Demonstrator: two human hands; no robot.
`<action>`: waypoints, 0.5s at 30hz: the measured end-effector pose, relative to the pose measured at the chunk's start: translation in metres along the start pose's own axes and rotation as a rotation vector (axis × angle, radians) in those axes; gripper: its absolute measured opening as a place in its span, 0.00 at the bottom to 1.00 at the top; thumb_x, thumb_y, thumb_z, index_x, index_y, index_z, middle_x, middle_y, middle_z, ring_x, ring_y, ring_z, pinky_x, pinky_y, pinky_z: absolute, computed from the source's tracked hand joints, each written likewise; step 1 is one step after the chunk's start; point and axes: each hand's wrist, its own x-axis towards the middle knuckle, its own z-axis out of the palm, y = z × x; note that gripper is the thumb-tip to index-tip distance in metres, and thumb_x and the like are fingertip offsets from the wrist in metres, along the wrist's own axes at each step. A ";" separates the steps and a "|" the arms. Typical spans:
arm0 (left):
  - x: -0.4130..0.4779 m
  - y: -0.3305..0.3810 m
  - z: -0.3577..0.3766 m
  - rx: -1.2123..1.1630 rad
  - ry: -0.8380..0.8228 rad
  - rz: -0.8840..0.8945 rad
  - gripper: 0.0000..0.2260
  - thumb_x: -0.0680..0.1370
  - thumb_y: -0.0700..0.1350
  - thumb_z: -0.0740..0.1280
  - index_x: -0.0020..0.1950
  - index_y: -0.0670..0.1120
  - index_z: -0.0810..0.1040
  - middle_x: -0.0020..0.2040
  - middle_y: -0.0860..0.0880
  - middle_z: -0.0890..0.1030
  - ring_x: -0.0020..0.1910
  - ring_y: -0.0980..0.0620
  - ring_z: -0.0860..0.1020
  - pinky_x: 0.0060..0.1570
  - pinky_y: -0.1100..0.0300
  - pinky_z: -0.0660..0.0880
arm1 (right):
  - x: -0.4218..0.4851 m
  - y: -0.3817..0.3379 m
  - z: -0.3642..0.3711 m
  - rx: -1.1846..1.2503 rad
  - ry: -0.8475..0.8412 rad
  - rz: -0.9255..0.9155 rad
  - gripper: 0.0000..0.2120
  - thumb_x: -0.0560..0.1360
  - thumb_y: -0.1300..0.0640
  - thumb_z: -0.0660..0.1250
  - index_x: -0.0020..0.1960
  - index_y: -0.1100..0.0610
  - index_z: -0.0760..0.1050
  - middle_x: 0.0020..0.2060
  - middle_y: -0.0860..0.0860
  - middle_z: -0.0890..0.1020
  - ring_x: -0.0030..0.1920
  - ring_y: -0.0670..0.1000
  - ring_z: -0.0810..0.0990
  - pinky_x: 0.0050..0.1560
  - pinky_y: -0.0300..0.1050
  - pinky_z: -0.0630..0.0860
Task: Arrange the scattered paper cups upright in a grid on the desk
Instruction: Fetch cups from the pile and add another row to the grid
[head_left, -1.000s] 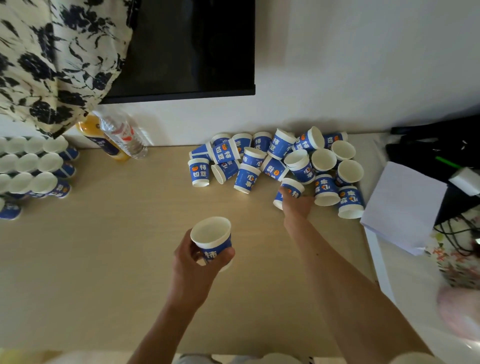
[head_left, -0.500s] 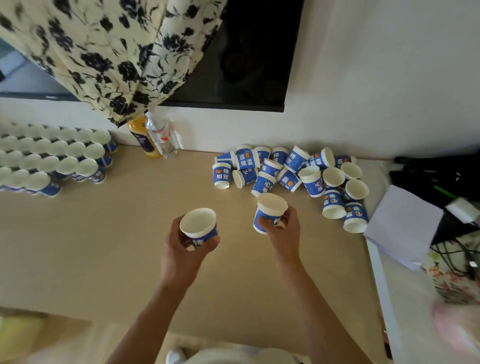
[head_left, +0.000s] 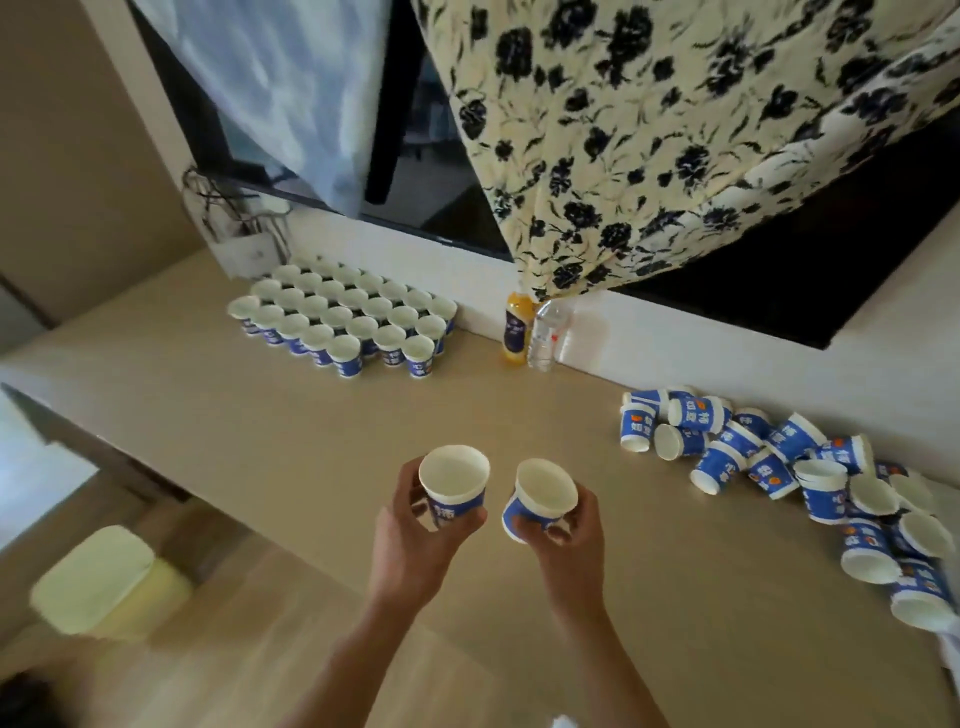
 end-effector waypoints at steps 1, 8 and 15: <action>0.001 -0.004 -0.012 -0.001 0.012 -0.003 0.27 0.66 0.46 0.81 0.62 0.56 0.76 0.53 0.60 0.83 0.53 0.58 0.81 0.57 0.47 0.79 | -0.005 0.003 0.011 -0.006 -0.014 0.008 0.29 0.61 0.61 0.81 0.59 0.50 0.75 0.51 0.43 0.82 0.53 0.45 0.82 0.45 0.35 0.79; 0.020 -0.032 -0.099 -0.003 0.113 -0.028 0.27 0.65 0.48 0.79 0.62 0.57 0.75 0.55 0.58 0.83 0.56 0.55 0.81 0.59 0.44 0.77 | -0.031 0.018 0.099 -0.023 -0.079 0.067 0.29 0.62 0.60 0.80 0.59 0.49 0.76 0.53 0.44 0.82 0.54 0.47 0.82 0.47 0.39 0.80; 0.070 -0.056 -0.132 -0.003 0.138 -0.030 0.26 0.65 0.49 0.79 0.61 0.57 0.76 0.54 0.57 0.83 0.56 0.53 0.81 0.58 0.45 0.78 | 0.002 0.034 0.163 -0.036 -0.080 0.088 0.32 0.58 0.51 0.79 0.60 0.48 0.75 0.56 0.46 0.82 0.57 0.48 0.81 0.50 0.43 0.80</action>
